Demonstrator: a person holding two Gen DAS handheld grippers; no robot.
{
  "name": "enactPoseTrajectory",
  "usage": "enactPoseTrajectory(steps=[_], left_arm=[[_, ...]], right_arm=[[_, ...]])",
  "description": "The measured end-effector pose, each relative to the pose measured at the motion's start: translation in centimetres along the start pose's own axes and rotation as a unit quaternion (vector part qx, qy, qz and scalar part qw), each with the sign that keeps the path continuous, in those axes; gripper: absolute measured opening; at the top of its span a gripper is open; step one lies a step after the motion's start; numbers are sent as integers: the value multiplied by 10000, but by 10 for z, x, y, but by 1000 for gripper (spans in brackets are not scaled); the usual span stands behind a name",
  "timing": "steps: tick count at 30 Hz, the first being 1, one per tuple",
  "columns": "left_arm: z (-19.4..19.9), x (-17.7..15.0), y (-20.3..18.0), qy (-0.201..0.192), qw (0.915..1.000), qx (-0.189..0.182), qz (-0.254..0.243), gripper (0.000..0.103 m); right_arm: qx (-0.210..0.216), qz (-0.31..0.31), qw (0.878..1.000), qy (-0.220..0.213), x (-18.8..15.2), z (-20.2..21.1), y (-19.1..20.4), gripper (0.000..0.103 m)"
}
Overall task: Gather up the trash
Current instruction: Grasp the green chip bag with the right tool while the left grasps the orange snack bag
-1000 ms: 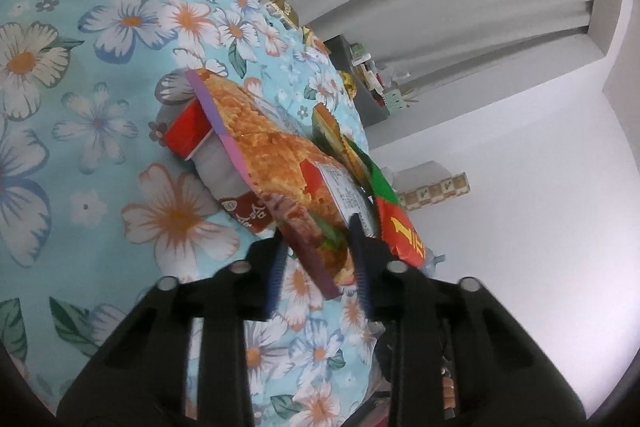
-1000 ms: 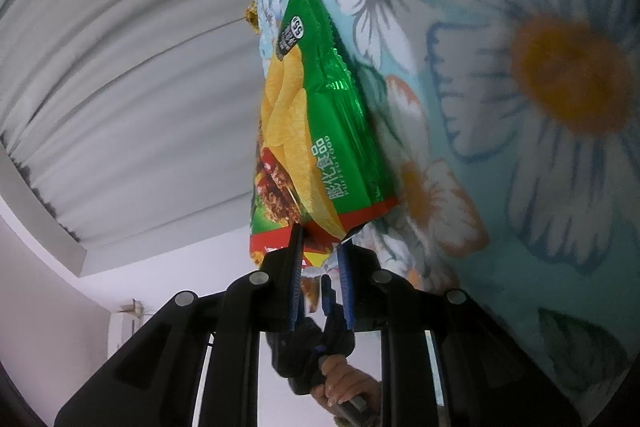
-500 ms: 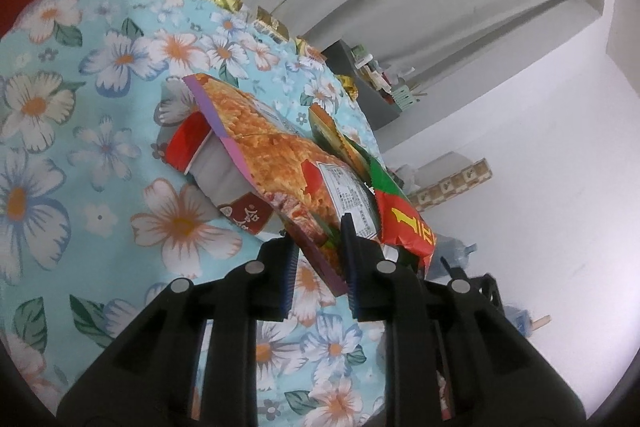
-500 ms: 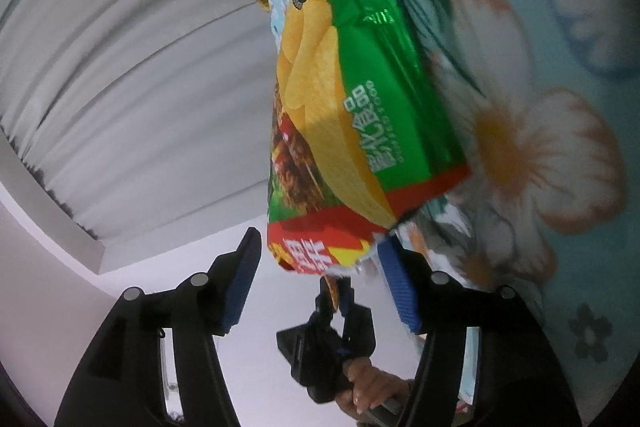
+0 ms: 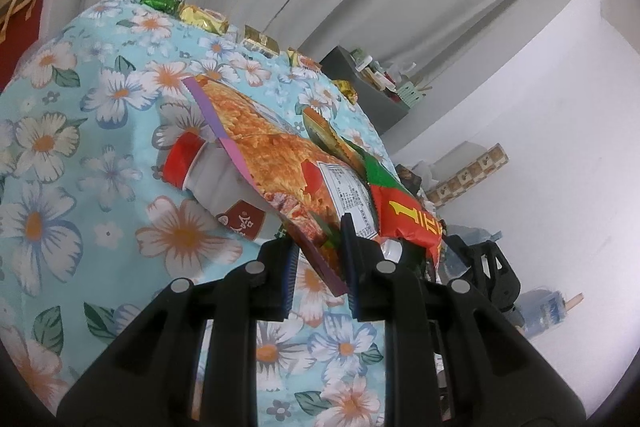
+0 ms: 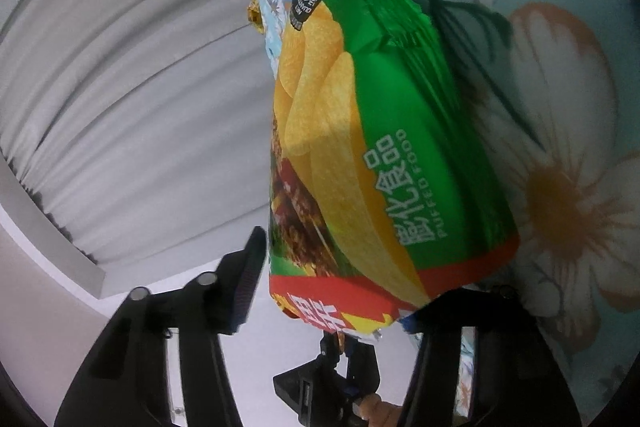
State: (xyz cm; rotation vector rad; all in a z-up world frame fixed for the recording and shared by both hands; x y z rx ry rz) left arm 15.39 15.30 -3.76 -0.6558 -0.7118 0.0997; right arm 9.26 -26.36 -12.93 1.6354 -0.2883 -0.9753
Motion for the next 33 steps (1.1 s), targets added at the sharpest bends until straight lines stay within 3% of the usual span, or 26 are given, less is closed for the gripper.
enactPoseTrajectory(steps=[19, 33], left_arm=[[10, -7, -18, -225, 9983, 260, -462, 18], [16, -11, -24, -341, 9972, 317, -584, 18]], right_arm=[[155, 46, 9999, 56, 4, 2, -2, 25], [262, 90, 9996, 105, 10, 5, 1, 15]])
Point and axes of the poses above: each gripper's, at about its wrist camera, not at the fingertips, and z roughly against the way its jaws point, y to its left, x to its top, the point moved 1 cm from there along -z, roughly the way its jaws point, and after that the axes turned 5 degrees about x, right-handed, at the moved point
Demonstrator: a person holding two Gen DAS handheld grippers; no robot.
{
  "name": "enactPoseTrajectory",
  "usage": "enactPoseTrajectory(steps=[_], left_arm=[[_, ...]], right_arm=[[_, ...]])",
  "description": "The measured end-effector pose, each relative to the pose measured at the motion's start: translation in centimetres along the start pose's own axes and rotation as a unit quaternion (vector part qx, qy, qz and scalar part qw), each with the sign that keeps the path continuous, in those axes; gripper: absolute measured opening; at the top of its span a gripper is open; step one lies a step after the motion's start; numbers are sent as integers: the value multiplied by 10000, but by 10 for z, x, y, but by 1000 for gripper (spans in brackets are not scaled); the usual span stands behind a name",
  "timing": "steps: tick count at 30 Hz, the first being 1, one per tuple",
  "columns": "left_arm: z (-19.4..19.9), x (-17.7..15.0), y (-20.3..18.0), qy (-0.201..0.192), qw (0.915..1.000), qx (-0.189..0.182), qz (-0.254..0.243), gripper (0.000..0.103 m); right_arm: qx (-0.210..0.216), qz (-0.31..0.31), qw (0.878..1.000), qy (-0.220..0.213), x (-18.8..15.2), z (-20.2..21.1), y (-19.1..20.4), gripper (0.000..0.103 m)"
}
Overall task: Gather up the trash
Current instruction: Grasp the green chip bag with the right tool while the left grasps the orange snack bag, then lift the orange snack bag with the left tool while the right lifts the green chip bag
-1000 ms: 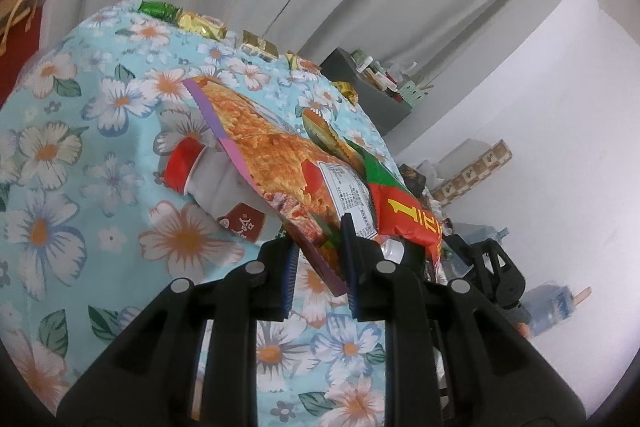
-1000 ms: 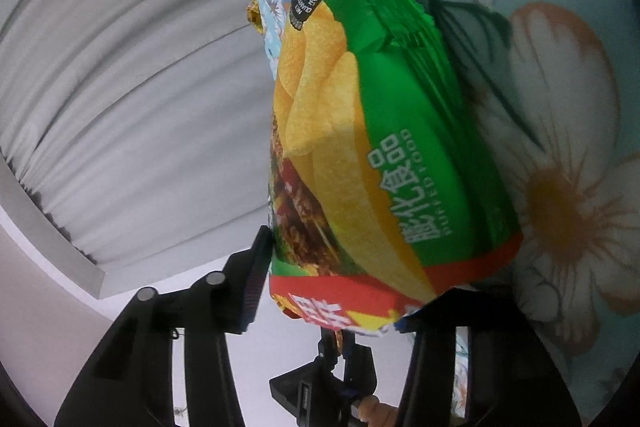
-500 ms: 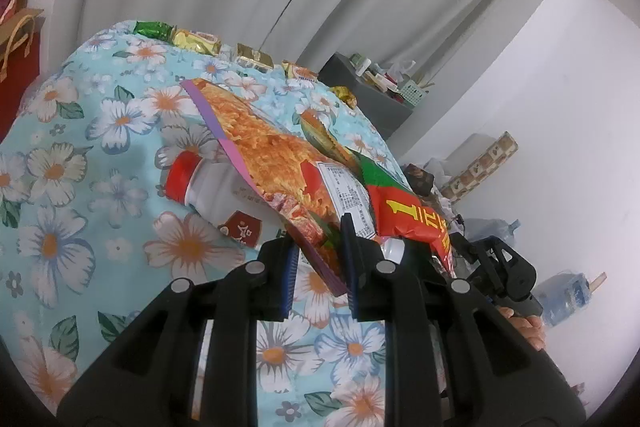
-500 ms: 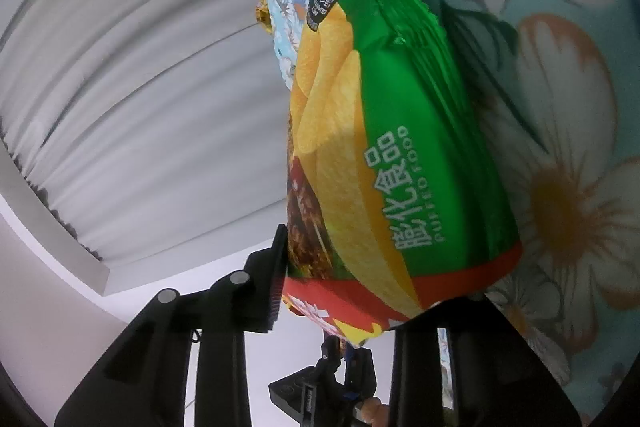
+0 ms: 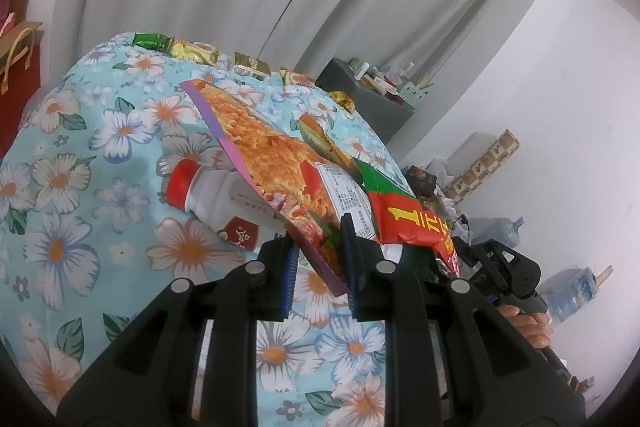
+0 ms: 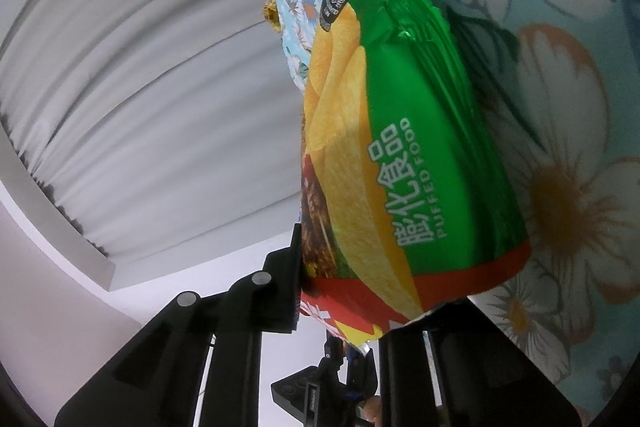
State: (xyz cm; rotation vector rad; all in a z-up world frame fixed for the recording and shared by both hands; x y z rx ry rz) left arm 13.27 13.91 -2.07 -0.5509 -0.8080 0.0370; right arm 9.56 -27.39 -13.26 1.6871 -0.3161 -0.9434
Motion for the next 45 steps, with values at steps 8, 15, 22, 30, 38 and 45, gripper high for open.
enactPoseTrajectory(steps=[8, 15, 22, 30, 38, 45], left_arm=[[0, 0, 0, -2, 10000, -1, -6, 18], [0, -1, 0, -26, 10000, -6, 27, 18], [0, 1, 3, -29, 10000, -5, 76, 18], [19, 9, 7, -387, 9991, 99, 150, 16], [37, 16, 13, -651, 9976, 142, 195, 13], [40, 13, 15, -691, 9973, 108, 226, 12]], right_arm=[[6, -4, 10000, 2, 1, 1, -2, 14], [8, -40, 10000, 12, -1, 3, -3, 14], [54, -102, 9999, 45, 2, 1, -5, 13], [117, -43, 9999, 83, 3, 2, -1, 9], [162, 40, 9998, 119, 1, 5, 3, 8], [183, 103, 9997, 112, -1, 3, 10, 8]])
Point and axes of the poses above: each gripper's, at about its wrist camera, not at the fingertips, and z roughly against the way its jaws point, y to its left, x to its top, the point moved 1 cm from there along -z, roughly the way its jaws point, and after that the axes turned 5 degrees about x, right-handed, at the moved point
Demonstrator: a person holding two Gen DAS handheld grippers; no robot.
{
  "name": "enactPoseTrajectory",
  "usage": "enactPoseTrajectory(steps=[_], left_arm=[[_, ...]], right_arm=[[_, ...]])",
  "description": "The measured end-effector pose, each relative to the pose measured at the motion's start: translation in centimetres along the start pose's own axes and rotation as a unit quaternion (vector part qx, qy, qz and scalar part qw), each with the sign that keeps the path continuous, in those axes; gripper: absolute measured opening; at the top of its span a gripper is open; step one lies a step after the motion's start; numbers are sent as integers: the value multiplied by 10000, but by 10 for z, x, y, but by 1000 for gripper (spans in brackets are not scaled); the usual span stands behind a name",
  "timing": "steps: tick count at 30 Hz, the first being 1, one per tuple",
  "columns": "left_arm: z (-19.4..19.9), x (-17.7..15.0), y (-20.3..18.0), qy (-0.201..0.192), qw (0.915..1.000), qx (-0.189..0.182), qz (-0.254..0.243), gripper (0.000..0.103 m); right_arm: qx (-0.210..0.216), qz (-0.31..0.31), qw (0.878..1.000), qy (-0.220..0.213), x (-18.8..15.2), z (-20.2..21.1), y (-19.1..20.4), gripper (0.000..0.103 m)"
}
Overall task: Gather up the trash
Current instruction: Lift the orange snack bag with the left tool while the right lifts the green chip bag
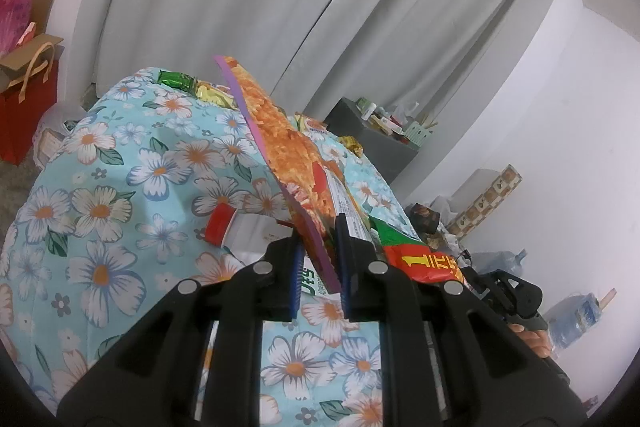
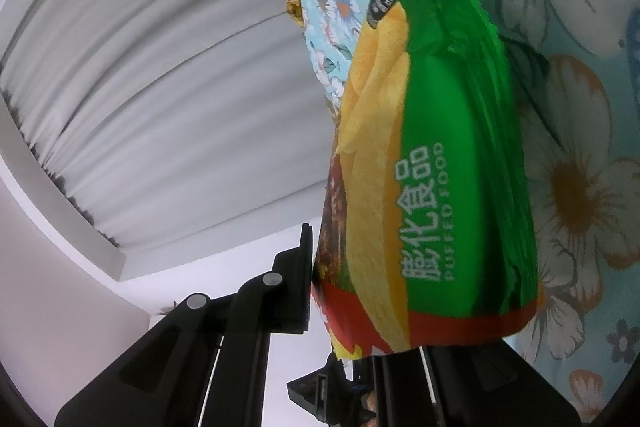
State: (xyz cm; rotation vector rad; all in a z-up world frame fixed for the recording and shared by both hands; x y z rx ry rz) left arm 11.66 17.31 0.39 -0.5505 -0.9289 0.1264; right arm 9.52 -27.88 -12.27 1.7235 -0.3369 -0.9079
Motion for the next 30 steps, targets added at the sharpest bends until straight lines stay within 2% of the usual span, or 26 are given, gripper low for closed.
enactPoseTrajectory(steps=[10, 30], left_arm=[[15, 7, 1, -230, 9997, -21, 33, 8], [66, 25, 1, -942, 9955, 23, 106, 4]], right_arm=[[108, 232, 9995, 161, -3, -8, 12, 7], [335, 576, 9961, 584, -25, -19, 36, 7]])
Point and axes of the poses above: each gripper's, at about its wrist camera, not at the fingertips, and z roughly against the way its jaws point, y to its left, x to its top, the point moved 1 cm from there along -z, roughly the way its jaws point, and after that the axes turned 5 degrees about x, right-handed, at the moved point
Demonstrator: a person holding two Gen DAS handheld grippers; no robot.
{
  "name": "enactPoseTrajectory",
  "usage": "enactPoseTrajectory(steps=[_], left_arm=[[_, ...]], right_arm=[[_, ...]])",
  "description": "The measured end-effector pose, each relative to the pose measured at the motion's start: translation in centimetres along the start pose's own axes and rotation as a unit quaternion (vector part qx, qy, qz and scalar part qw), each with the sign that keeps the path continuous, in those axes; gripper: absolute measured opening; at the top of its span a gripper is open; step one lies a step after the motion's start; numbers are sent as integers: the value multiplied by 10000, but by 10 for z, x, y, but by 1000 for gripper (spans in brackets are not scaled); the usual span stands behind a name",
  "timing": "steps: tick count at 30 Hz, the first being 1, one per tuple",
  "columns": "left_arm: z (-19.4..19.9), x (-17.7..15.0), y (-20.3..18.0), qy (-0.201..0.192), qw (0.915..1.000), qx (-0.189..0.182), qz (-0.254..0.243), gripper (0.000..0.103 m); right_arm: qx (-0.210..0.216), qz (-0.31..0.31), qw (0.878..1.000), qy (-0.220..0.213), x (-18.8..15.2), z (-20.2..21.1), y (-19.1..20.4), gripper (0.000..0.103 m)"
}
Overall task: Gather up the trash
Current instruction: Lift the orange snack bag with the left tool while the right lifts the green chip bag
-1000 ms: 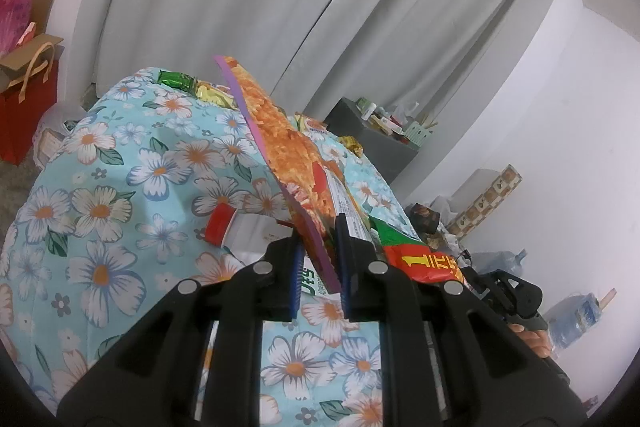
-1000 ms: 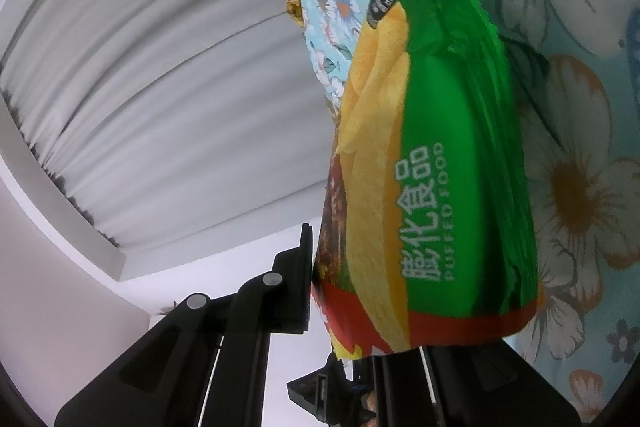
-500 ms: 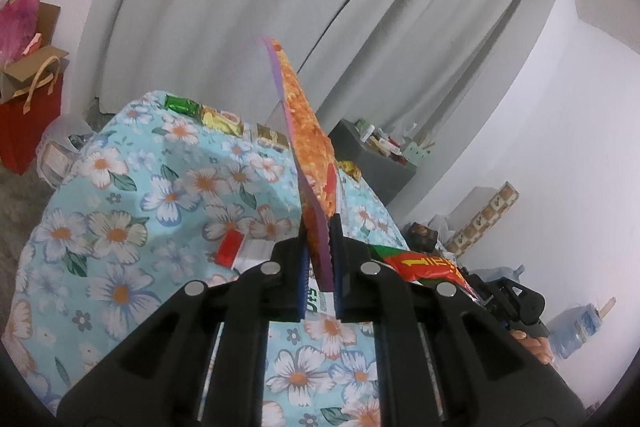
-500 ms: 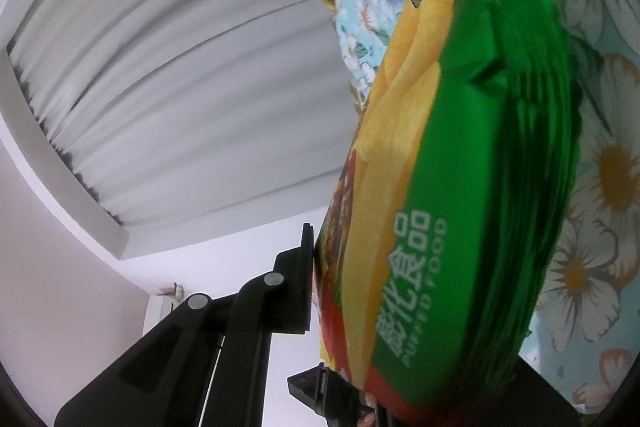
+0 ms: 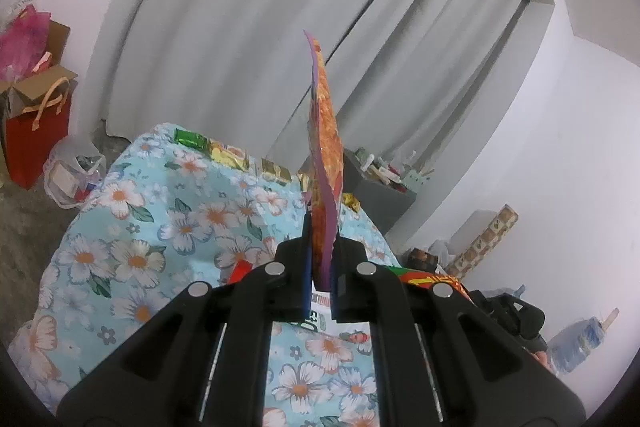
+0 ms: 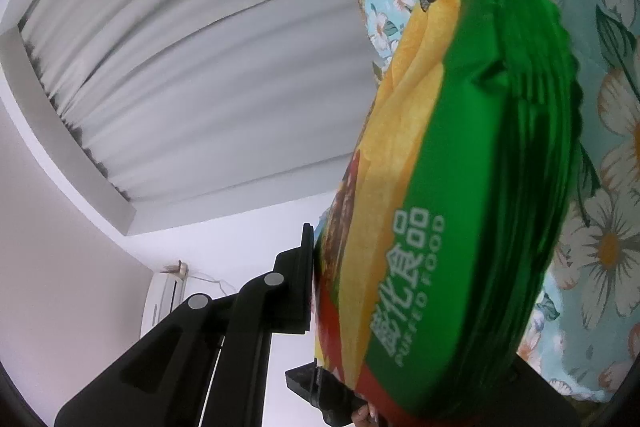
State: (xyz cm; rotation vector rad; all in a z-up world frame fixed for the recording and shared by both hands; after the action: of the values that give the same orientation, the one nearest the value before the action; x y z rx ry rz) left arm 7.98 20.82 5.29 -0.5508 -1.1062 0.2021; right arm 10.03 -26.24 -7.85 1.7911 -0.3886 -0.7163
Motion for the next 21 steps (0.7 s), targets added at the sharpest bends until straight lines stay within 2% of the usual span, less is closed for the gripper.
enactPoseTrajectory(steps=[11, 21], left_arm=[[29, 11, -2, -375, 9993, 25, 16, 4], [49, 12, 0, -532, 9985, 115, 55, 4]], right_arm=[[127, 169, 9996, 184, -16, -3, 12, 7], [165, 284, 9989, 345, -32, -8, 19, 7]])
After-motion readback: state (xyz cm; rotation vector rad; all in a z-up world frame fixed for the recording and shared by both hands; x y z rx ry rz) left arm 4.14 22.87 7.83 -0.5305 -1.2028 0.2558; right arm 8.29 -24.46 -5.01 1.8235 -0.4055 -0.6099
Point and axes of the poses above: each gripper's, at about its wrist camera, not at the fingertips, and z roughly against the way its jaws point, y to its left, x to its top, the point moved 1 cm from there along -z, roughly the way its jaws point, and after that the axes turned 5 degrees about x, right-handed, at the moved point
